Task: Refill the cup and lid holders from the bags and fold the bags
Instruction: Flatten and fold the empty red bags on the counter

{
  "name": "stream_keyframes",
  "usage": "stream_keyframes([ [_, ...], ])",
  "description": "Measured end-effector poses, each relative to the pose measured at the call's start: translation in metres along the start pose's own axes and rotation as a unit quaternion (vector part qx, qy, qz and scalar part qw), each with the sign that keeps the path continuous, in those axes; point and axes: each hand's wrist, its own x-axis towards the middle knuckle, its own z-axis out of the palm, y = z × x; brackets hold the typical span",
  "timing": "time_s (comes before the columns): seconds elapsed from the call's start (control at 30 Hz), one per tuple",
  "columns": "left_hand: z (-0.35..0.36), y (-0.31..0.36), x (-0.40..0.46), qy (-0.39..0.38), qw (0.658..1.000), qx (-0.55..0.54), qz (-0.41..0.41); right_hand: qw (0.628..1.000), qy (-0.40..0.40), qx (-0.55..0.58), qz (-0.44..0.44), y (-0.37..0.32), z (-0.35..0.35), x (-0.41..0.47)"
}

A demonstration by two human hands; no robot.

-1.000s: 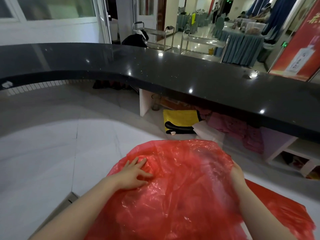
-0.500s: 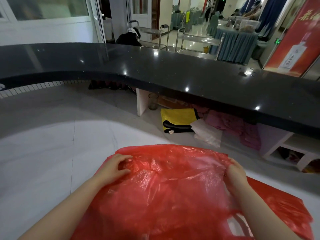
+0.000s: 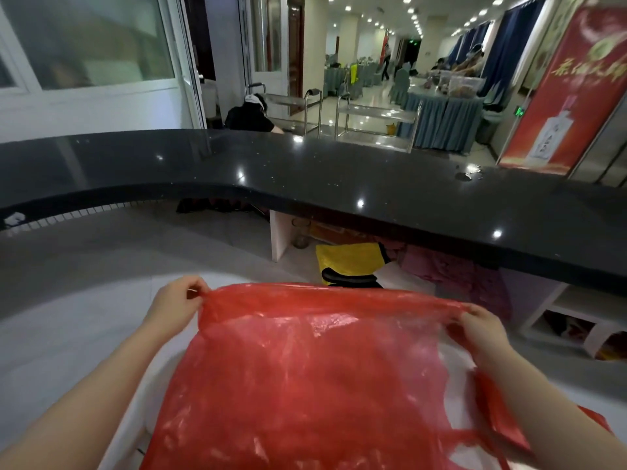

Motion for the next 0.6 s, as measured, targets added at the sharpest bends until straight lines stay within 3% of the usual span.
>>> stream_keyframes([
  [0.13,-0.033,-0.01,0.029,0.048,0.998,-0.018,-0.044,0.988,-0.019,-0.133,-0.08,-0.027,-0.007,0.008],
  [0.23,-0.047,-0.008,0.041,0.067,0.984,-0.14,-0.087,0.972,-0.019,-0.199,-0.125,-0.038,-0.008,0.01],
  [0.33,-0.055,0.001,0.048,0.049,0.945,-0.295,-0.13,0.977,0.01,-0.166,-0.132,-0.041,-0.005,0.01],
  [0.43,-0.06,0.016,0.051,0.041,0.923,-0.35,-0.154,0.993,0.019,-0.064,-0.101,-0.045,-0.001,0.008],
  [0.6,-0.071,0.035,0.053,-0.002,0.953,-0.291,-0.082,0.996,0.038,-0.014,-0.078,-0.056,0.007,0.003],
])
